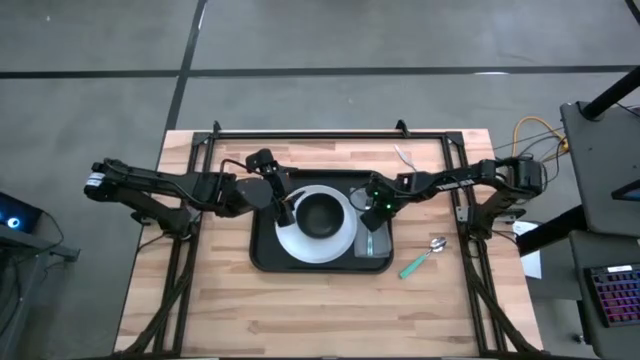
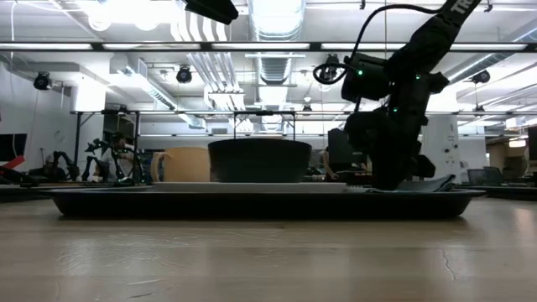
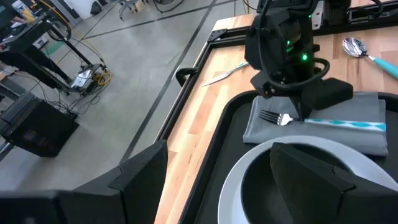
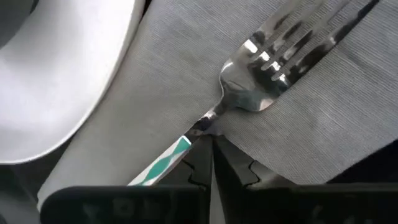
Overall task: Set up tray
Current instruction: Put the blue fork on top of the gray table napkin on the black serving tray
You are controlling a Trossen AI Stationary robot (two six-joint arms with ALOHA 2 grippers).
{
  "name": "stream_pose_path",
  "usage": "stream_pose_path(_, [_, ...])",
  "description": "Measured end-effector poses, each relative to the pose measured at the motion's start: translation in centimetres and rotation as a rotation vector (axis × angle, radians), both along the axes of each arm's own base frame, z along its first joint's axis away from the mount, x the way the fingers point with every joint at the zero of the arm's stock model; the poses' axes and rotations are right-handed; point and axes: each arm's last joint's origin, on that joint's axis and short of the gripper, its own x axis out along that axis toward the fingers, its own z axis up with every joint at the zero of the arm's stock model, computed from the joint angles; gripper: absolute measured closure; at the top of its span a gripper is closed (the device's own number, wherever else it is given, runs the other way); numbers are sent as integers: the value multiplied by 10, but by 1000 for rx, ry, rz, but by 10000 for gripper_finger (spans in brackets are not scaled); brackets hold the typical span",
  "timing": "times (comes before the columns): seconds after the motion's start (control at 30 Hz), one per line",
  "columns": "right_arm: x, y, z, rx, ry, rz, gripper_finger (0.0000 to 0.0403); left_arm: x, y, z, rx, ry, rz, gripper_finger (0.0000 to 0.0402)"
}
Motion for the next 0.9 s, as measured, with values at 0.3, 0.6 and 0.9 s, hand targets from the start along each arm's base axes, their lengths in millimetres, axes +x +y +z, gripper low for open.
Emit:
stream_pose_path(0.3, [8,-2,11,-26,-28,6,395,0,0,0,0,0,0,140])
stream_pose_path(0.6, [12,-3,4,-19,-14,13,395,0,0,0,0,0,0,140])
stream_pose_path(0.9, [18,-3,8,-15,-59,26,395,0,0,0,0,-1,0,140])
